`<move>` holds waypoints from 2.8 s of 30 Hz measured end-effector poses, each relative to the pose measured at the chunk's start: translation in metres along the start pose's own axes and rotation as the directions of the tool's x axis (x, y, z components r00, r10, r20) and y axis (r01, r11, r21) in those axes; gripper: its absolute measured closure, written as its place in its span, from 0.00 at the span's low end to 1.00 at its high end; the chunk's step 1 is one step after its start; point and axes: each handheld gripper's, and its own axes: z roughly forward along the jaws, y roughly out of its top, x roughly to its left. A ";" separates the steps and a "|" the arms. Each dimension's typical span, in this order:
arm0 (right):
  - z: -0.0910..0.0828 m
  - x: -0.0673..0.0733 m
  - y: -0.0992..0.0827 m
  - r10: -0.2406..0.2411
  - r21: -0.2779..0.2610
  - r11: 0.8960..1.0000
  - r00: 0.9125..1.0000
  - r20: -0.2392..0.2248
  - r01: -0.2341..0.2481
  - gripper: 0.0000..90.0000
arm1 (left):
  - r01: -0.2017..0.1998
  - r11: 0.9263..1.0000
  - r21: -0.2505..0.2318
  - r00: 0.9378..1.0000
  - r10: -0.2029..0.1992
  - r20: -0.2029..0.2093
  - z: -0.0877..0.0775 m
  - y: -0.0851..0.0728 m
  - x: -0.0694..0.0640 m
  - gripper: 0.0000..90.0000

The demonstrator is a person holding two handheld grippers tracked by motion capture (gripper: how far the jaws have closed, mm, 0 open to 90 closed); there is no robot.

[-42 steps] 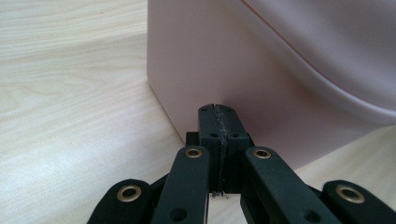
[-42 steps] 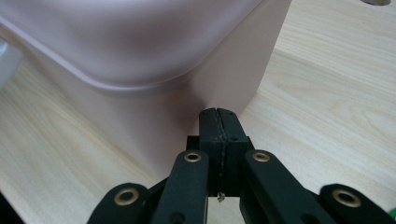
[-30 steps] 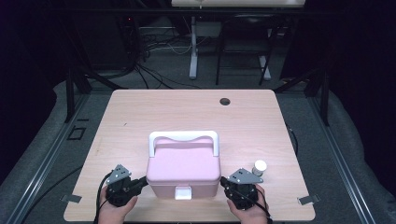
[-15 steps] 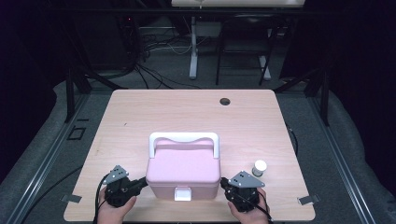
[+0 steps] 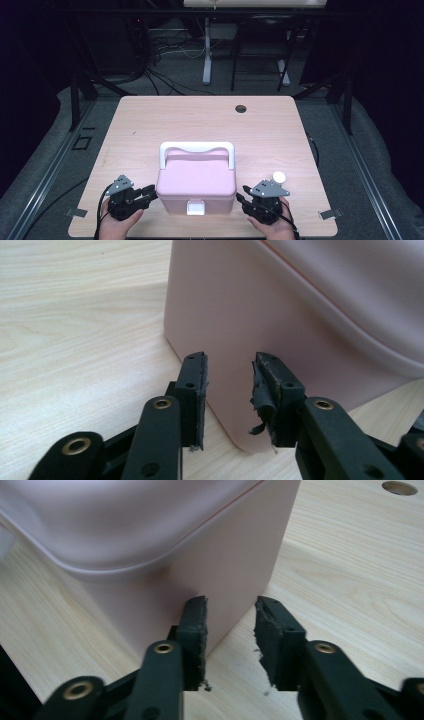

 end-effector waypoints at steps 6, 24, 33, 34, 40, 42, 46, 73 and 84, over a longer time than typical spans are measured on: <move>-0.005 -0.005 0.007 0.008 0.008 1.000 1.000 -0.023 -0.008 0.61 | -0.003 1.000 0.000 1.000 0.003 0.005 -0.004 0.008 0.002 0.67; -0.028 -0.021 0.051 -0.001 -0.022 1.000 1.000 -0.030 0.000 0.58 | -0.031 0.999 -0.019 0.999 0.031 0.030 -0.035 0.054 0.007 0.62; -0.027 -0.025 0.081 0.026 -0.061 0.998 0.994 -0.103 -0.033 0.59 | -0.058 0.998 -0.013 0.996 0.058 0.063 -0.031 0.084 0.002 0.58; -0.027 -0.025 0.081 0.026 -0.061 0.998 0.994 -0.103 -0.033 0.59 | -0.058 0.998 -0.013 0.996 0.058 0.063 -0.031 0.084 0.002 0.58; -0.013 -0.029 0.091 0.046 -0.046 0.998 0.991 -0.123 -0.052 0.59 | -0.039 0.999 -0.009 0.995 0.039 0.091 -0.016 0.093 0.003 0.57; -0.008 -0.030 0.091 0.053 -0.039 0.997 0.990 -0.130 -0.059 0.59 | -0.040 0.999 -0.007 0.994 0.041 0.102 -0.011 0.095 0.001 0.56; 0.001 -0.032 0.092 0.078 -0.037 0.996 0.985 -0.152 -0.084 0.59 | -0.062 0.998 -0.003 0.993 0.062 0.102 -0.002 0.099 -0.004 0.56; 0.001 -0.021 0.086 0.011 -0.086 0.996 0.988 -0.156 -0.025 0.80 | -0.118 0.991 -0.062 0.990 0.122 0.066 0.000 0.092 -0.015 0.81; -0.004 -0.020 0.084 0.019 -0.085 0.996 0.986 -0.165 -0.034 0.82 | -0.129 0.990 -0.053 0.988 0.133 0.081 -0.004 0.089 -0.019 0.82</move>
